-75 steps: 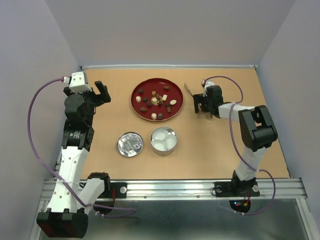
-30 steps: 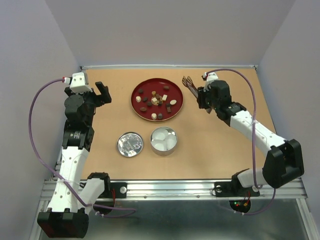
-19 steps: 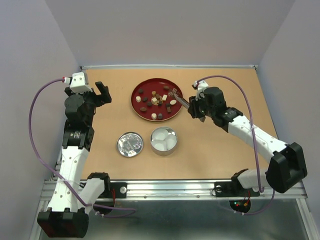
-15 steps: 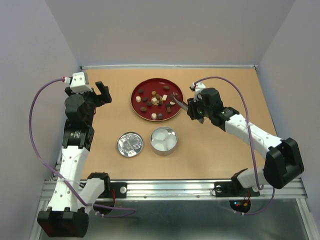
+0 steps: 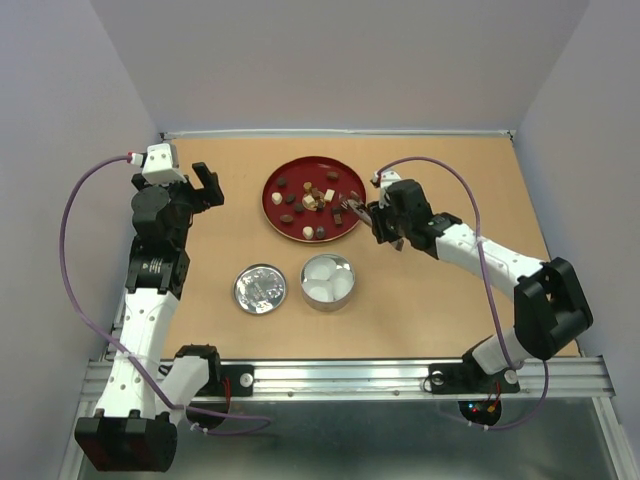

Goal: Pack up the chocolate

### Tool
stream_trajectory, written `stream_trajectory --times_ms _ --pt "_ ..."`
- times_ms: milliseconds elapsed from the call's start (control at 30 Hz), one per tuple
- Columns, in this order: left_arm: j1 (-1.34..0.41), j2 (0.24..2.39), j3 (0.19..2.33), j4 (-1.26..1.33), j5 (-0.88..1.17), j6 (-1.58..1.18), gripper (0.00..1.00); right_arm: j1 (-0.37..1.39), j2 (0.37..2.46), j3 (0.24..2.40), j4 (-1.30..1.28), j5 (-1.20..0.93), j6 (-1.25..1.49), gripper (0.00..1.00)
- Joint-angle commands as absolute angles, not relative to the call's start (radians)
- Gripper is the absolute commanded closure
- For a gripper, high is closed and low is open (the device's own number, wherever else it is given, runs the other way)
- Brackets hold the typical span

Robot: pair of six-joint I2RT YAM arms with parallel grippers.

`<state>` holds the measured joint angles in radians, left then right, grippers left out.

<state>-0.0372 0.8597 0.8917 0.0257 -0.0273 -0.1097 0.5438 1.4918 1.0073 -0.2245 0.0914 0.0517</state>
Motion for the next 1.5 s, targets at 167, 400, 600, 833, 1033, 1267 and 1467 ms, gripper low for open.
stream_trajectory --times_ms 167,400,600,833,1033,1267,1467 --pt "-0.032 0.864 0.887 0.071 -0.018 -0.11 0.01 0.56 1.443 1.058 -0.193 0.172 0.034 0.55" --pt "-0.032 0.864 0.888 0.069 -0.02 -0.11 0.01 0.56 1.476 1.066 -0.195 0.175 0.032 0.55" --pt "-0.032 0.867 0.888 0.068 -0.021 -0.109 0.01 0.561 1.482 1.075 -0.195 0.111 0.038 0.55" --pt "-0.031 0.87 0.891 0.063 -0.026 -0.107 0.01 0.575 1.499 1.088 -0.212 0.101 0.04 0.54" --pt "-0.031 0.868 0.891 0.061 -0.028 -0.107 0.01 0.592 1.531 1.112 -0.256 0.139 0.028 0.54" --pt "-0.031 0.867 0.891 0.06 -0.034 -0.106 0.01 0.606 1.54 1.144 -0.308 0.199 0.026 0.55" --pt "-0.031 0.861 0.891 0.06 -0.034 -0.106 0.01 0.606 1.536 1.154 -0.333 0.238 0.038 0.64"
